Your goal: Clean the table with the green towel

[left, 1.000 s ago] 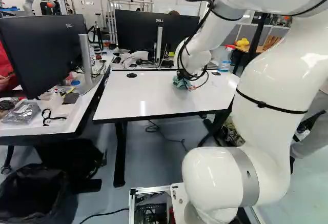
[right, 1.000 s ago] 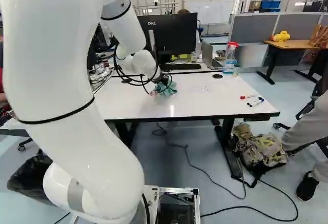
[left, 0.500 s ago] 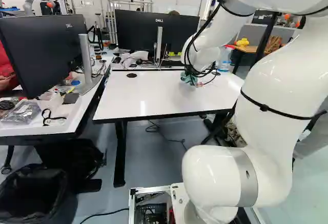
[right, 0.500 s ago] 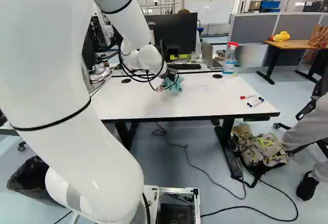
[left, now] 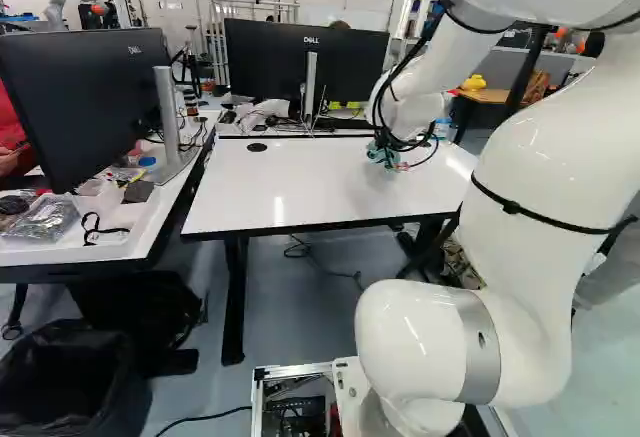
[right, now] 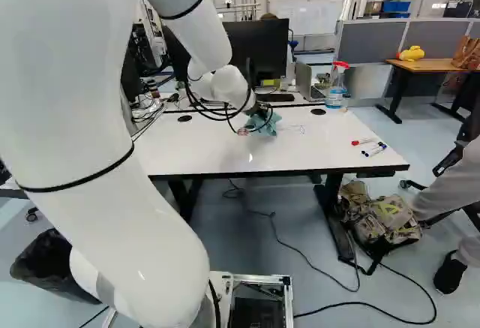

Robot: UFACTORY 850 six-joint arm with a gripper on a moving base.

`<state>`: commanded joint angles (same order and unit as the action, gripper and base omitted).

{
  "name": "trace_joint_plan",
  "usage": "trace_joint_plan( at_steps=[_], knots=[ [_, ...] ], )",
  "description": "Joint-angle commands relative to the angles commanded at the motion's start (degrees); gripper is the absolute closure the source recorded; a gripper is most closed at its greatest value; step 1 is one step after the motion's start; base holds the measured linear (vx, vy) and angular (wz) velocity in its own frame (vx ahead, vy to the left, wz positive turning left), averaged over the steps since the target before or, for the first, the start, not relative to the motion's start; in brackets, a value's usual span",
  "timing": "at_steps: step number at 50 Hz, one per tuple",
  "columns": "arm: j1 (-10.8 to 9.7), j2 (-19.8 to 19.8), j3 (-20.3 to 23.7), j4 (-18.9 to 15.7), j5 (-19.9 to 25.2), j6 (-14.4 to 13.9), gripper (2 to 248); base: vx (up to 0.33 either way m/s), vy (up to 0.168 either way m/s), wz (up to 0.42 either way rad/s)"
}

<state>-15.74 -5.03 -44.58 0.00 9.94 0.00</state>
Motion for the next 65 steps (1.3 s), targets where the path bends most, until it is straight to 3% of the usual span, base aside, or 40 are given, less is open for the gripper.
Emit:
trace_joint_plan(
  at_steps=[18,65],
  knots=[
    [-0.5,-1.0,-0.4,0.0,0.0,0.0,195,0.0,0.0,0.0],
    [-0.5,-8.4,-1.7,0.0,0.0,0.0,195,0.0,0.0,0.0]
  ],
)
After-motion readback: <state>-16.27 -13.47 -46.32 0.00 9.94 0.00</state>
